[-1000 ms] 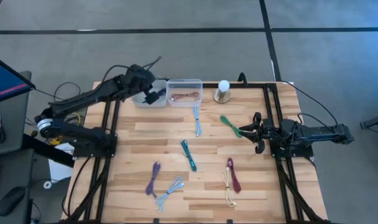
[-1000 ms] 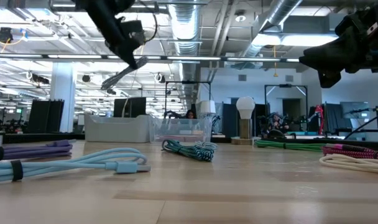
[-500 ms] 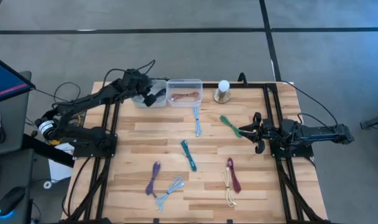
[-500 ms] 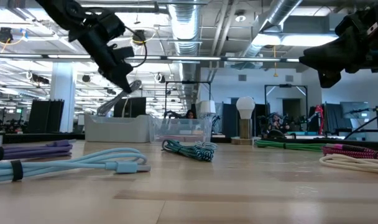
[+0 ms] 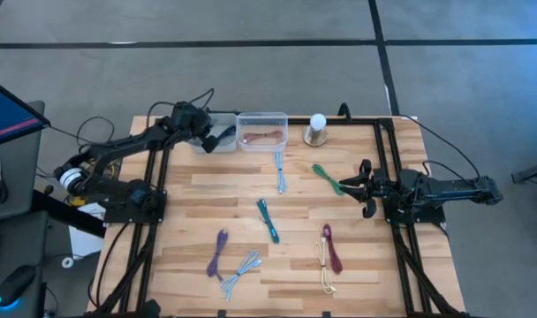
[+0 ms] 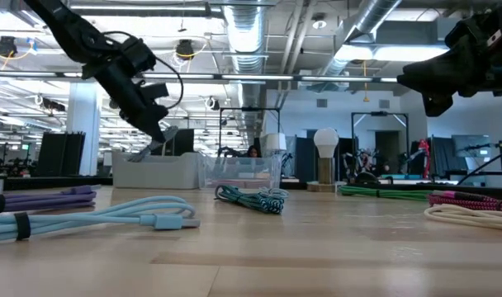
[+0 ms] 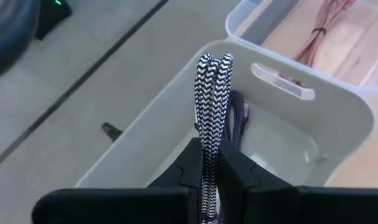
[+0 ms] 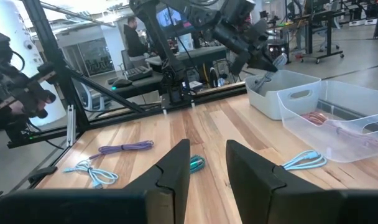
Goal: Pick & Place USB Port
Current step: Put the black and white USB cable into the gray bin, then put the green USB cable into the transparent bin
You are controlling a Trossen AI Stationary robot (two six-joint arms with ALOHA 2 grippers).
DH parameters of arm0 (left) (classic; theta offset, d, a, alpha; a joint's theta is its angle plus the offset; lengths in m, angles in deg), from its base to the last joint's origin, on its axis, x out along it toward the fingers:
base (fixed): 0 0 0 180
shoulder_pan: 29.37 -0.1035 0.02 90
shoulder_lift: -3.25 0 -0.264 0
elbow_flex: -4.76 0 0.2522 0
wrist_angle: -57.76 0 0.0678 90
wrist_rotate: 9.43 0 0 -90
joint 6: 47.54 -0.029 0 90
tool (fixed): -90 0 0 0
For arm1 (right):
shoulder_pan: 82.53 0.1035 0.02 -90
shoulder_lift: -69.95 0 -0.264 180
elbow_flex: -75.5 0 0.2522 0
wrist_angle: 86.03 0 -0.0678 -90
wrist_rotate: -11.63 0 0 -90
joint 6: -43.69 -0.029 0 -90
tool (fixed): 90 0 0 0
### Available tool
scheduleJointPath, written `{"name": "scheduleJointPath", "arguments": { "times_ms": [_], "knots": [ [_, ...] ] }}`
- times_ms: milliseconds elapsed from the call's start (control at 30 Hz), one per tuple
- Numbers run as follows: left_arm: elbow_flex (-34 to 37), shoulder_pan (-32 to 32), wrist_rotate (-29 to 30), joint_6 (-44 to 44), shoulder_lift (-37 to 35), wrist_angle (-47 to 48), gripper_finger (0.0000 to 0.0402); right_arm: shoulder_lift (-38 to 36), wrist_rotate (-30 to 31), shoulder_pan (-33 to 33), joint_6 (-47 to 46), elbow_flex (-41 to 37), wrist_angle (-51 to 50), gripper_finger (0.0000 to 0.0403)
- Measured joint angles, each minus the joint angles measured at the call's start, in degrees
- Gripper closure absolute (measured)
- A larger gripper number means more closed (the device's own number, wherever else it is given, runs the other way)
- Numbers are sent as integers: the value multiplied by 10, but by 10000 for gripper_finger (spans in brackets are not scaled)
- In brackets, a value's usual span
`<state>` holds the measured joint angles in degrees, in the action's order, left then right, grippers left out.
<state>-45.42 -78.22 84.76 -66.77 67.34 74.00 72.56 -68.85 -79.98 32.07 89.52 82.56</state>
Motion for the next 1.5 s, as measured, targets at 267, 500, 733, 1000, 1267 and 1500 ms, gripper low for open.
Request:
{"name": "scheduleJointPath", "arguments": {
  "times_ms": [267, 500, 733, 1000, 1267, 1500],
  "knots": [
    [-2, -13, -44, 2, 94, -69, 380, 0, 11, 0, 0, 0, 1, 305],
    [-20, -13, -58, 2, 143, -71, 381, 0, 11, 0, 0, 0, 2, 305],
    [-21, -13, -61, 19, 143, -83, 369, 0, 11, 0, 0, 0, 2, 305],
    [-21, -7, -61, 32, 143, -115, 290, 0, 11, 0, 0, 0, 2, 305],
    [-21, 3, -61, 32, 115, -115, 279, 0, 11, 0, 0, 0, 2, 305],
    [-21, 61, -62, 32, 5, -95, 303, 0, 11, 0, 0, 0, 2, 305]
  ]
}}
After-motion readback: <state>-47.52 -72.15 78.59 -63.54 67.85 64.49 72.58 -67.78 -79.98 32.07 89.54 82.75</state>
